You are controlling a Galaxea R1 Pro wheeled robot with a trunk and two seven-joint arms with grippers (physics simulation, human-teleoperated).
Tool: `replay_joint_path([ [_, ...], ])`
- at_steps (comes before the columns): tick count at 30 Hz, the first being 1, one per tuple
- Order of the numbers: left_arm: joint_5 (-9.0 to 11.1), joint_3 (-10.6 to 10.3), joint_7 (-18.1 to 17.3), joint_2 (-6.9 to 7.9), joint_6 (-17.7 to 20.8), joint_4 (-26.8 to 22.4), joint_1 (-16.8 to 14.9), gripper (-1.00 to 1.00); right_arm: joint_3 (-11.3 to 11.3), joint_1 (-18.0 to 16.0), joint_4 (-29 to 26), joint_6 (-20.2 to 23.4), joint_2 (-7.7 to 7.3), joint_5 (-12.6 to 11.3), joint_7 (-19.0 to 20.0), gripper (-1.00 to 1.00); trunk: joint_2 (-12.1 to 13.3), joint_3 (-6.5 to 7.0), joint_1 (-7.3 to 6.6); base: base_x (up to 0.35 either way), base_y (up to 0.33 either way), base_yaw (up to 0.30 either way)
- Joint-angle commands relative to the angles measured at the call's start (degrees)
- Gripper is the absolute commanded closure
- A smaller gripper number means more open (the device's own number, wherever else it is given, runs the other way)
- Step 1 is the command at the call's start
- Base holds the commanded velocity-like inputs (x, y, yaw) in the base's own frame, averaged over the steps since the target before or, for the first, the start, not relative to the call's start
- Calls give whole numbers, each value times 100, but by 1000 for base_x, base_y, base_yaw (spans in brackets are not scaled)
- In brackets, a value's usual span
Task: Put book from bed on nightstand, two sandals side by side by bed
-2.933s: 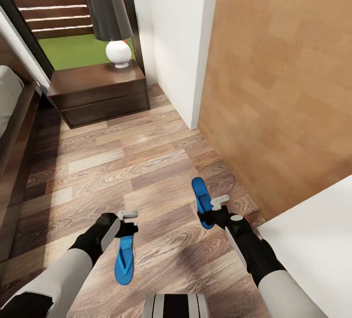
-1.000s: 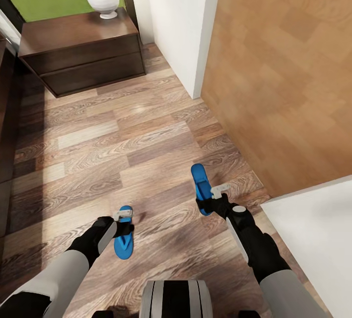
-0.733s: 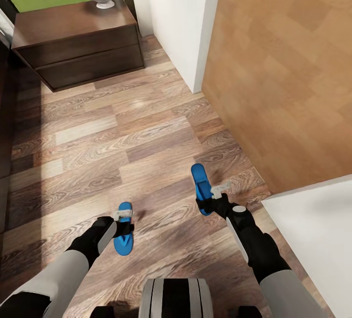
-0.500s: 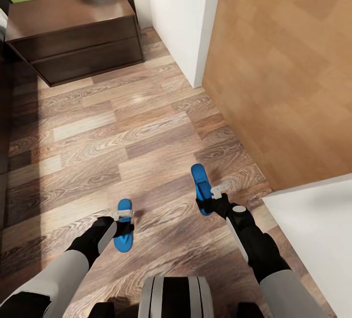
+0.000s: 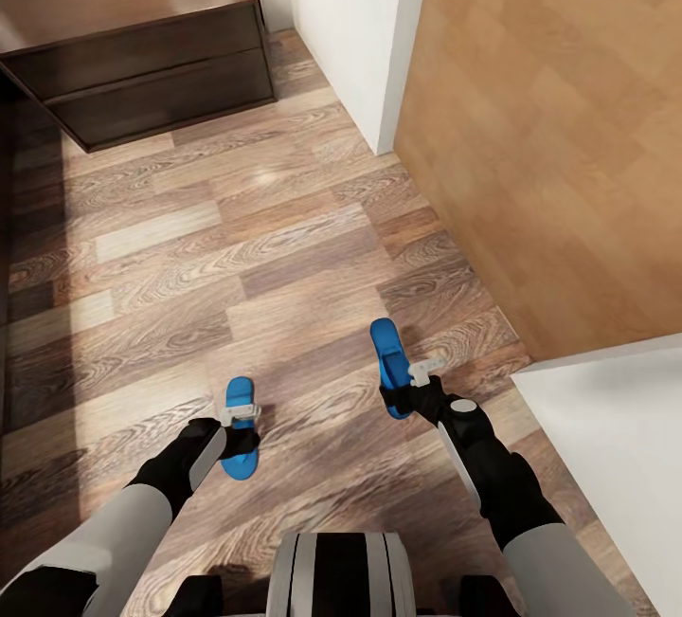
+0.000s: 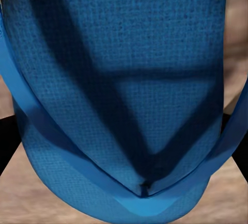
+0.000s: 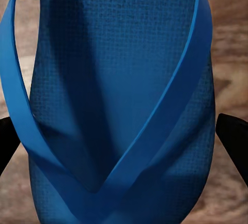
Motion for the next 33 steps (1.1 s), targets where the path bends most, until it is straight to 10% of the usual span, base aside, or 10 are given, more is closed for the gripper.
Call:
replay_joint_path([
  [1, -71, -46, 114, 10, -37, 45, 1, -100, -7, -1, -8, 29, 2, 39, 40, 100, 0, -4, 3, 0, 0, 0],
  [10, -74, -44, 123, 10, -37, 38, 1, -100, -7, 2, -5, 28, 2, 38, 44, 100, 0, -4, 3, 0, 0, 0],
  [11, -76, -49, 126, 10, -37, 40, 1, 100, -9, 3, -3, 30, 2, 38, 42, 100, 0, -4, 3, 0, 0, 0],
  [33, -79, -47, 118, 9, -28, -5, 1, 100, -16, 1, 10, 37, 2, 35, 39, 100, 17, 284, -31, 0, 0, 0],
])
